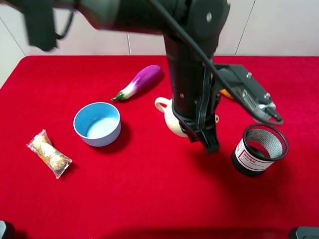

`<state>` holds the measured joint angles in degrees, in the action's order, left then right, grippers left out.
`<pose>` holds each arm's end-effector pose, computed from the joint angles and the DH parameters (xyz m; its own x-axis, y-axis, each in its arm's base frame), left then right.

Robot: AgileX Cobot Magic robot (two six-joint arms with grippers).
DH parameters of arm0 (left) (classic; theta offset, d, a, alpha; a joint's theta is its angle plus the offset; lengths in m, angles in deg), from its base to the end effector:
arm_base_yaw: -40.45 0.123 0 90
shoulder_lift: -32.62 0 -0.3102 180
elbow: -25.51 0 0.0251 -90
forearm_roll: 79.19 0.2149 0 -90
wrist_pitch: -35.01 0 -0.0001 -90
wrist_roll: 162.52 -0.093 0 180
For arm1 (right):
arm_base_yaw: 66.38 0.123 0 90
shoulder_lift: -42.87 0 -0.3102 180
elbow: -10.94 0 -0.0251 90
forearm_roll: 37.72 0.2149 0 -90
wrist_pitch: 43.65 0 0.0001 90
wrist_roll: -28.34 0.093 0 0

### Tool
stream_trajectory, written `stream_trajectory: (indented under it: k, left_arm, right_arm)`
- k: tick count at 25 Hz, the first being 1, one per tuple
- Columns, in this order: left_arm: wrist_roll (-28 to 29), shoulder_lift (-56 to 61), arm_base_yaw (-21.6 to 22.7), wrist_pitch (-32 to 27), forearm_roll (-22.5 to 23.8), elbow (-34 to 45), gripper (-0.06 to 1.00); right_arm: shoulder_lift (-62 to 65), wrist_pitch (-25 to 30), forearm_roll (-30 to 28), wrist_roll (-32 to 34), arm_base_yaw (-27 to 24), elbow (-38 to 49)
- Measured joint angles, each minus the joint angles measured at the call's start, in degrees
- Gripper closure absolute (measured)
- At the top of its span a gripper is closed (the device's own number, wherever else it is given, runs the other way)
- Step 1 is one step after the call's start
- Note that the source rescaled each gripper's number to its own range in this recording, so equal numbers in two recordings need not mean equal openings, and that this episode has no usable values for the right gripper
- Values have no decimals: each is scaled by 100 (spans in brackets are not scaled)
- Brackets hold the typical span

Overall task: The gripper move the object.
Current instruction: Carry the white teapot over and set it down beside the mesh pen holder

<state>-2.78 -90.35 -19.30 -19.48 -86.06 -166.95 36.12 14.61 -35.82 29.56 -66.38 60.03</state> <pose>0.1952 -0.3527 0.2421 -0.2224 0.9345 -0.2779 0.9738 0.2268 -0.0168 -0.0595 0.0026 0.2629 -0.4088 0.0387 -0.9118 -0.0099 0.9989 0.0469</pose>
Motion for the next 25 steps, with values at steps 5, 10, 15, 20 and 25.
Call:
stream_trajectory:
  k: [5,10,15,20,25]
  left_arm:
    - [-232,-332,0,341,-84,0,94]
    - [-552,-576,0,520,-206,-2,94]
    - [-826,-773,-47,822,-230,-2,94]
    - [-959,-950,-71,868,-274,-2,94]
    - [-1177,-1063,-74,1060,-361,-2,94]
  right_arm:
    - [0,0,0,0,0,0]
    - [0,0,0,0,0,0]
    - [0,0,0,0,0,0]
    - [0,0,0,0,0,0]
    - [0,0,0,0,0,0]
